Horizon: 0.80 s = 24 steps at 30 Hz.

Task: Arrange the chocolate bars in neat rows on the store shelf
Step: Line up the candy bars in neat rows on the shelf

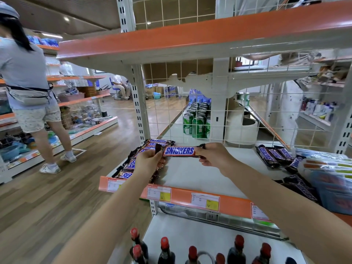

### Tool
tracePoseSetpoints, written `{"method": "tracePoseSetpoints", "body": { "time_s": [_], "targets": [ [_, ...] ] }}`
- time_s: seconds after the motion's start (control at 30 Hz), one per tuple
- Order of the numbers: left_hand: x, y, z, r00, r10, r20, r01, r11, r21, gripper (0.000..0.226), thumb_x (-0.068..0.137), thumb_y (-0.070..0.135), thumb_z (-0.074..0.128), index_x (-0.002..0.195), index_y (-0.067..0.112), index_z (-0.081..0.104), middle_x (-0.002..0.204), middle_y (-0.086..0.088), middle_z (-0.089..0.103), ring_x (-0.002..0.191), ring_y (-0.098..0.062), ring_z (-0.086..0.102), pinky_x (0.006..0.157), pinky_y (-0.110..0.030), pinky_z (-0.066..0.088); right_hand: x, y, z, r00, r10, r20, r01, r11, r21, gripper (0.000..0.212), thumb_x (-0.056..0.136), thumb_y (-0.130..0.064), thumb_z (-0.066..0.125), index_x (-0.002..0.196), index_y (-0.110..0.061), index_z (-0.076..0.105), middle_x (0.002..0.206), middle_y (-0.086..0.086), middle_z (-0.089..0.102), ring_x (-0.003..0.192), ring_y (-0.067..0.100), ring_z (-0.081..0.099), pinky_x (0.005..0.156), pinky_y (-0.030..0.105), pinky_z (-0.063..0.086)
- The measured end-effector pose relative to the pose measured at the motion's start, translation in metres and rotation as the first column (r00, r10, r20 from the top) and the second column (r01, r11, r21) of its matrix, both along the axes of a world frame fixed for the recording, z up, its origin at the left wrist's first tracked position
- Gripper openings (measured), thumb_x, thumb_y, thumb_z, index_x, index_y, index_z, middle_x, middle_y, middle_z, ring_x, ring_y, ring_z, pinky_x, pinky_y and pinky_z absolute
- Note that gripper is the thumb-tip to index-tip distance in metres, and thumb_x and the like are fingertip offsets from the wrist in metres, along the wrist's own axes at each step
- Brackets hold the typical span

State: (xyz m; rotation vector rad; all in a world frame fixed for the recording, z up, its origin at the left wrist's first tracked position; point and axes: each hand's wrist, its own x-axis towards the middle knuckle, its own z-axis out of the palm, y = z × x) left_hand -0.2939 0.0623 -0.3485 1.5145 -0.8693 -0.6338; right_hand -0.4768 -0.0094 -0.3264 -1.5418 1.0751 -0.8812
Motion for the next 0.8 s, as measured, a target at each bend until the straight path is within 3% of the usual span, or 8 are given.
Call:
{"method": "tracePoseSetpoints", "body": {
  "time_s": [0.17, 0.23, 0.3, 0.43, 0.5, 0.6, 0.8],
  "targets": [
    [0.026, -0.022, 0.007, 0.989, 0.050, 0.138, -0.060, 0.996, 0.068, 0.031, 0.089, 0.019, 0.061, 0.061, 0.007, 0.057, 0.048, -0.001, 0.060, 0.048, -0.018, 0.053, 0.054, -0.025, 0.038, 0.023, -0.015, 0.001, 1.000, -0.011, 0.000, 0.011, 0.999, 0.041, 0.010, 0.090, -0.018, 0.062, 0.095, -0.009, 0.061, 0.073, 0.003, 0.061, 0.059, 0.009, 0.056, 0.054, 0.016, 0.049],
    [0.037, -0.031, 0.009, 0.979, 0.054, 0.196, -0.074, 0.992, 0.099, 0.029, 0.090, 0.020, 0.060, 0.065, 0.007, 0.056, 0.060, -0.011, 0.058, 0.049, -0.018, 0.051, 0.055, -0.025, 0.035, 0.034, -0.023, 0.002, 1.000, -0.015, -0.018, 0.016, 0.999, 0.046, 0.014, 0.090, -0.017, 0.063, 0.098, -0.006, 0.062, 0.079, 0.006, 0.062, 0.059, 0.009, 0.056, 0.055, 0.018, 0.050],
    [0.047, -0.040, 0.008, 0.967, 0.058, 0.247, -0.094, 0.986, 0.137, 0.033, 0.092, 0.016, 0.057, 0.060, 0.009, 0.054, 0.060, -0.009, 0.056, 0.042, -0.013, 0.051, 0.050, -0.024, 0.032, 0.046, -0.033, 0.000, 0.999, -0.021, -0.040, 0.023, 0.998, 0.051, 0.019, 0.089, -0.016, 0.063, 0.101, -0.002, 0.063, 0.087, 0.010, 0.063, 0.059, 0.010, 0.056, 0.055, 0.019, 0.049],
    [0.065, -0.059, 0.010, 0.938, 0.047, 0.344, -0.131, 0.965, 0.227, 0.030, 0.092, 0.013, 0.053, 0.063, 0.011, 0.058, 0.061, -0.004, 0.058, 0.049, -0.014, 0.052, 0.059, -0.025, 0.043, 0.068, -0.054, -0.005, 0.996, -0.020, -0.089, 0.024, 0.999, 0.044, 0.010, 0.089, -0.013, 0.062, 0.082, -0.007, 0.058, 0.089, 0.012, 0.062, 0.056, 0.009, 0.055, 0.050, 0.017, 0.047],
    [0.073, -0.069, 0.012, 0.915, 0.036, 0.401, -0.159, 0.947, 0.279, 0.026, 0.091, 0.011, 0.052, 0.067, 0.009, 0.061, 0.060, -0.002, 0.058, 0.054, -0.014, 0.051, 0.056, -0.023, 0.042, 0.079, -0.065, -0.009, 0.993, -0.014, -0.114, 0.020, 0.999, 0.044, 0.012, 0.089, -0.012, 0.062, 0.079, -0.007, 0.055, 0.089, 0.012, 0.061, 0.057, 0.010, 0.055, 0.051, 0.019, 0.046],
    [0.086, -0.088, 0.016, 0.898, 0.023, 0.440, -0.181, 0.930, 0.320, 0.022, 0.087, 0.008, 0.052, 0.069, 0.005, 0.065, 0.067, -0.009, 0.063, 0.063, -0.022, 0.055, 0.057, -0.024, 0.039, 0.094, -0.083, -0.014, 0.992, -0.027, -0.125, 0.034, 0.998, 0.053, 0.022, 0.088, -0.009, 0.062, 0.070, -0.011, 0.049, 0.087, 0.013, 0.060, 0.063, 0.016, 0.057, 0.053, 0.021, 0.045],
    [0.106, -0.132, 0.018, 0.856, 0.003, 0.517, -0.222, 0.905, 0.363, 0.014, 0.085, 0.001, 0.049, 0.076, 0.001, 0.060, 0.070, -0.011, 0.057, 0.063, -0.023, 0.050, 0.055, -0.026, 0.037, 0.125, -0.119, -0.017, 0.989, -0.041, -0.142, 0.053, 0.995, 0.082, 0.016, 0.085, -0.005, 0.065, 0.078, -0.010, 0.051, 0.088, 0.013, 0.060, 0.078, 0.020, 0.058, 0.058, 0.024, 0.048]
  ]
}}
